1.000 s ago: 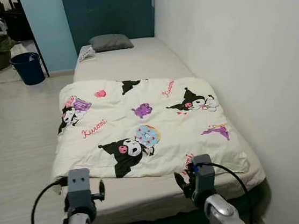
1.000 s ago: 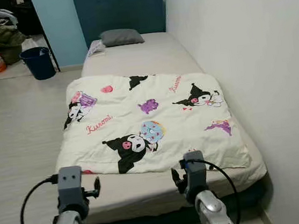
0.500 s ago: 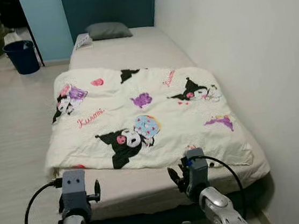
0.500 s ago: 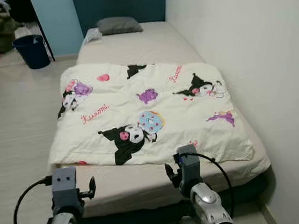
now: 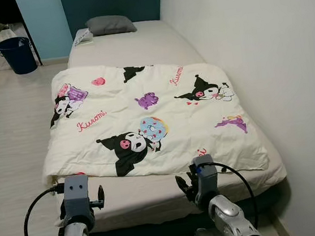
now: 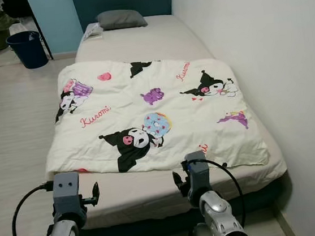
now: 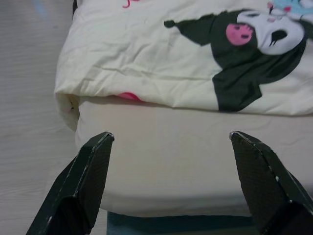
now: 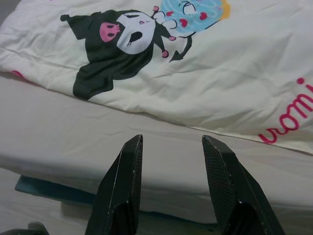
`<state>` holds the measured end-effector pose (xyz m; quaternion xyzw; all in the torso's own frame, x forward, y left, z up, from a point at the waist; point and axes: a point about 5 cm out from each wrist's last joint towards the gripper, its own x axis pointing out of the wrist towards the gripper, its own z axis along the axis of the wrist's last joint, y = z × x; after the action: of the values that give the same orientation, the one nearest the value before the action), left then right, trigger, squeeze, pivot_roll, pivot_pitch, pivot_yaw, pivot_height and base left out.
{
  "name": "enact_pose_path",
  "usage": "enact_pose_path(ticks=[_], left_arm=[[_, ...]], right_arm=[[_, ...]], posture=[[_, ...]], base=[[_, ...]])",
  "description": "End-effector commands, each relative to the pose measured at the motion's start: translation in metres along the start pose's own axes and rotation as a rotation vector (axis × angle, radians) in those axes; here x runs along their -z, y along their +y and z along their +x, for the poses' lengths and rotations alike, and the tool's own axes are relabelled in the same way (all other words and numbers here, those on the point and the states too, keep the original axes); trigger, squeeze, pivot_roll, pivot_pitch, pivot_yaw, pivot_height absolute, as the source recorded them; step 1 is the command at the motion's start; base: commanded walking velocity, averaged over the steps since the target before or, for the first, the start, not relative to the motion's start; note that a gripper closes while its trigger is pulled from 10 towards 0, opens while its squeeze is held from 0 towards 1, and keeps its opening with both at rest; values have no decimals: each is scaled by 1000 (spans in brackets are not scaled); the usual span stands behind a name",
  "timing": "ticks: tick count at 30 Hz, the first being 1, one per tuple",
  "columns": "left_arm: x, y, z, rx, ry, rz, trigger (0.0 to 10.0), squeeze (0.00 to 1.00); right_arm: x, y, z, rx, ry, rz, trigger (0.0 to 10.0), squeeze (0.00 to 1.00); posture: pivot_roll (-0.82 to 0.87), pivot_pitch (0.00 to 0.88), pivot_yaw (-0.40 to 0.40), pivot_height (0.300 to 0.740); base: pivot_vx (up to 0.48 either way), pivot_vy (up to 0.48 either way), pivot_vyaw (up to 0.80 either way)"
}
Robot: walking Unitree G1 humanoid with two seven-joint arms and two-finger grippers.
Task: Clean up the room
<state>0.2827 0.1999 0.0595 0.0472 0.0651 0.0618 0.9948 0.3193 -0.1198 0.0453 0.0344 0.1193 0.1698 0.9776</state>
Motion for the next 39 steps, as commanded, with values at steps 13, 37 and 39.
enact_pose_path(ticks=[13, 37, 39], left_arm=[[3, 13, 4, -35, 34, 42, 10000, 0], [-13, 25, 42, 106, 58, 610, 10000, 0], [-16, 28, 46, 130, 51, 720, 10000, 0]], right_arm=[[-1, 7, 5, -28, 11, -8, 10000, 0], [-32, 22, 27, -141, 8, -156, 10000, 0], [-35, 25, 29, -165, 9, -218, 10000, 0]], posture=[[7, 188, -78, 587], [-3, 277, -115, 562], [-7, 298, -115, 562]], base=[[0, 0, 0], [0, 0, 0], [0, 0, 0]])
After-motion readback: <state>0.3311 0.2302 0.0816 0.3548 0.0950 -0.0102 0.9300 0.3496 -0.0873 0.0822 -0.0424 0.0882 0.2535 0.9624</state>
